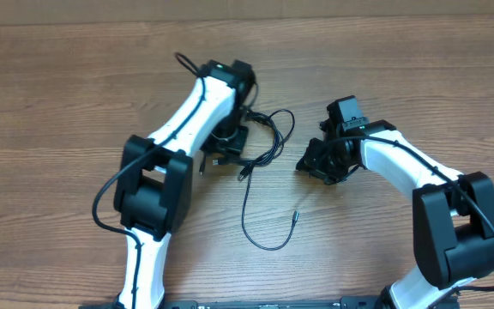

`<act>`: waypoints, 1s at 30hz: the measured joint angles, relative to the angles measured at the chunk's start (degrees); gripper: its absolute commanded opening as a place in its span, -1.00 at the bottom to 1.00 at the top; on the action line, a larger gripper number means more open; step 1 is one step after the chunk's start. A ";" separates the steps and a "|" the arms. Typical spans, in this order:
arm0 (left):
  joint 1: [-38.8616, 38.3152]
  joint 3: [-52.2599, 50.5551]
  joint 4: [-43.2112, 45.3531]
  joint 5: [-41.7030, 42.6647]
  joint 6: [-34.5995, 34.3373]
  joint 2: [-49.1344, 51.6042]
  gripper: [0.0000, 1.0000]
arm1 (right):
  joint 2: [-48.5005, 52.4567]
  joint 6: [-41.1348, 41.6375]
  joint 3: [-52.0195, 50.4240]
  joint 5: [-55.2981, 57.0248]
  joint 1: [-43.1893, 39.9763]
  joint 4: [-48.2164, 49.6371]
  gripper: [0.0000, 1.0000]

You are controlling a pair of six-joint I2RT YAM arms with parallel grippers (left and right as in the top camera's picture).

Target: Untangle cables

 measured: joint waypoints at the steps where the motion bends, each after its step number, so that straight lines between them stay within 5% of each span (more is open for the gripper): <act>1: -0.59 0.00 -0.07 0.70 0.48 0.00 0.00 | 0.00 0.00 0.00 0.04 -0.20 -0.07 -0.33; 16: -2.01 -5.77 10.62 11.65 3.52 -0.39 0.02 | 0.00 0.02 0.00 0.61 -0.33 -0.11 -0.31; 18: -2.34 -7.61 12.09 12.28 3.69 -0.39 -0.10 | 0.00 0.00 0.00 0.98 -0.35 -0.11 -0.31; 20: -2.60 -9.01 13.27 12.48 4.02 -0.39 -0.65 | 0.00 0.00 0.00 1.09 -0.33 -0.09 -0.31; 22: -2.71 -9.81 13.94 12.35 4.09 -0.39 -0.84 | 0.00 0.00 0.00 1.33 -0.35 -0.09 -0.31; 30: -2.71 -9.92 14.23 6.54 5.25 -1.01 -0.92 | 0.00 0.00 0.00 1.51 -0.33 0.42 -0.33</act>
